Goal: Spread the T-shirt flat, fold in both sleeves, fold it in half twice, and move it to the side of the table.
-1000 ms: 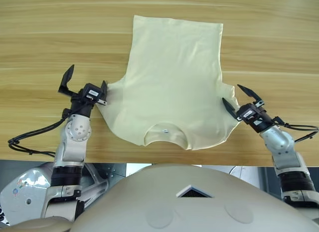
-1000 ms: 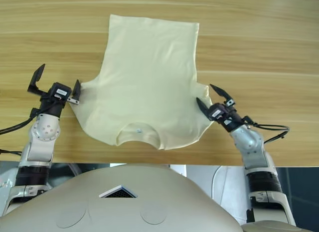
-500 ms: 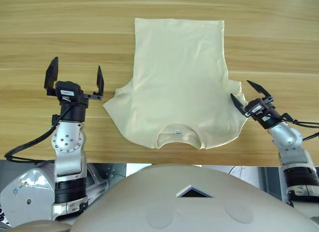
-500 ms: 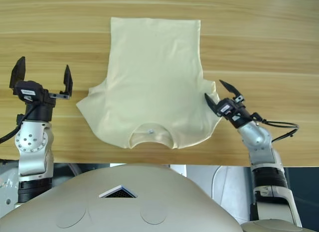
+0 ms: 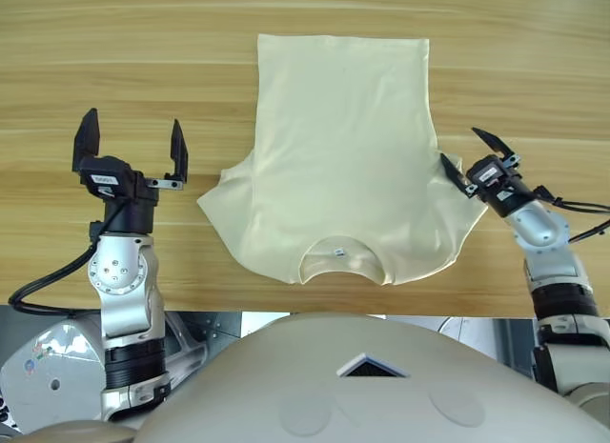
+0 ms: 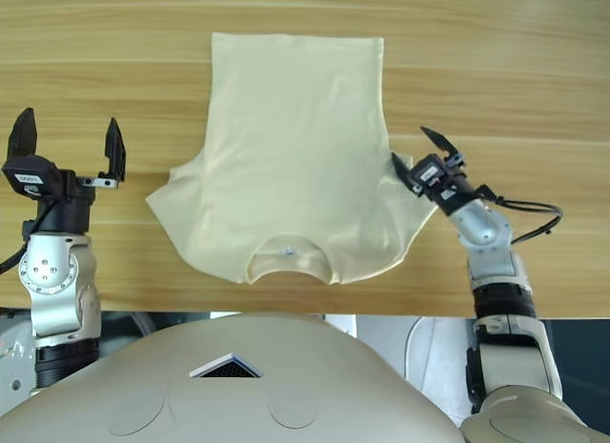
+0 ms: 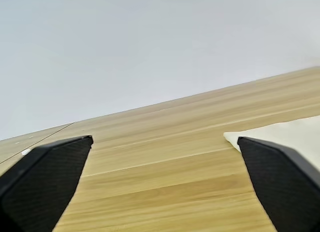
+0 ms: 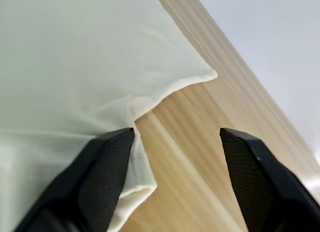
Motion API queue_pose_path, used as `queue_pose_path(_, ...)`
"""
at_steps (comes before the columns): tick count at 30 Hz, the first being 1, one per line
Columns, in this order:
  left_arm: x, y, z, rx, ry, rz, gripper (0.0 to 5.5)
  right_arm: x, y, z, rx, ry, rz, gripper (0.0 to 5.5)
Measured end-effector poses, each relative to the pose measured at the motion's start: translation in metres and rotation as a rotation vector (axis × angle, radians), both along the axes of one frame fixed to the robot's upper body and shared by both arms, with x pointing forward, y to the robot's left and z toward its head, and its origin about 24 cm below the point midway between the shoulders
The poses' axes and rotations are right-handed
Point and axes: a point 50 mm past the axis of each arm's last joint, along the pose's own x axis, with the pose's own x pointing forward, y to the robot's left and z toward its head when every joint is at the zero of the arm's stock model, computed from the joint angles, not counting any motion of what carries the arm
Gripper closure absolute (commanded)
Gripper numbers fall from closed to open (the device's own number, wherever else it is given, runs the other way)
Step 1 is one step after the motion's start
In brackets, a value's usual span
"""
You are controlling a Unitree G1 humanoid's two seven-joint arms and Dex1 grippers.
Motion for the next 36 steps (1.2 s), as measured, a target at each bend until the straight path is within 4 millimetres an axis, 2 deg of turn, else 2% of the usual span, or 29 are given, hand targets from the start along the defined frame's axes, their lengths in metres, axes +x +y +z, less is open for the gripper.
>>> queue_pose_path(9, -0.001, 0.003, -0.002, 0.023, 0.016, 0.003, 0.14, 0.002, -0.013, -0.005, 0.006, -0.023, -0.085, 2.32)
queue_pose_path(12, -0.003, 0.002, -0.008, 0.151, 0.055, -0.089, 0.14, 0.000, -0.008, -0.002, 0.021, -0.036, -0.055, 2.32)
queue_pose_path(13, -0.006, 0.004, -0.010, 0.180, 0.064, -0.123, 0.14, -0.004, -0.003, 0.001, 0.075, -0.051, -0.029, 2.32)
queue_pose_path(14, -0.010, 0.005, -0.010, 0.209, 0.063, -0.157, 0.14, -0.008, 0.004, 0.007, 0.151, -0.084, -0.004, 2.32)
queue_pose_path(15, -0.015, 0.009, -0.007, 0.259, 0.055, -0.203, 0.14, -0.009, 0.013, 0.022, 0.279, -0.157, 0.023, 2.32)
queue_pose_path(17, -0.023, 0.016, -0.003, 0.380, 0.068, -0.262, 0.14, -0.008, 0.018, 0.055, 0.460, -0.282, 0.046, 2.32)
queue_pose_path(19, -0.035, 0.018, -0.004, 0.606, 0.147, -0.396, 0.14, -0.010, 0.021, 0.093, 0.655, -0.386, 0.090, 2.32)
queue_pose_path(21, -0.049, 0.014, -0.010, 0.798, 0.237, -0.553, 0.14, -0.015, 0.022, 0.115, 0.731, -0.426, 0.136, 2.32)
queue_pose_path(23, -0.062, 0.003, -0.009, 0.902, 0.270, -0.699, 0.14, -0.020, 0.021, 0.115, 0.722, -0.395, 0.132, 2.32)
queue_pose_path(27, -0.070, 0.000, -0.003, 1.022, 0.295, -0.776, 0.14, -0.020, 0.019, 0.110, 0.681, -0.357, 0.095, 2.32)
queue_pose_path(30, -0.078, -0.007, -0.005, 1.025, 0.321, -0.832, 0.14, -0.012, 0.008, 0.116, 0.674, -0.389, 0.038, 2.32)
queue_pose_path(32, -0.076, -0.010, -0.009, 1.033, 0.320, -0.847, 0.14, -0.009, 0.004, 0.120, 0.655, -0.409, 0.017, 2.32)
queue_pose_path(36, -0.061, -0.007, -0.014, 1.085, 0.314, -0.841, 0.14, -0.016, 0.004, 0.110, 0.634, -0.386, -0.018, 2.32)
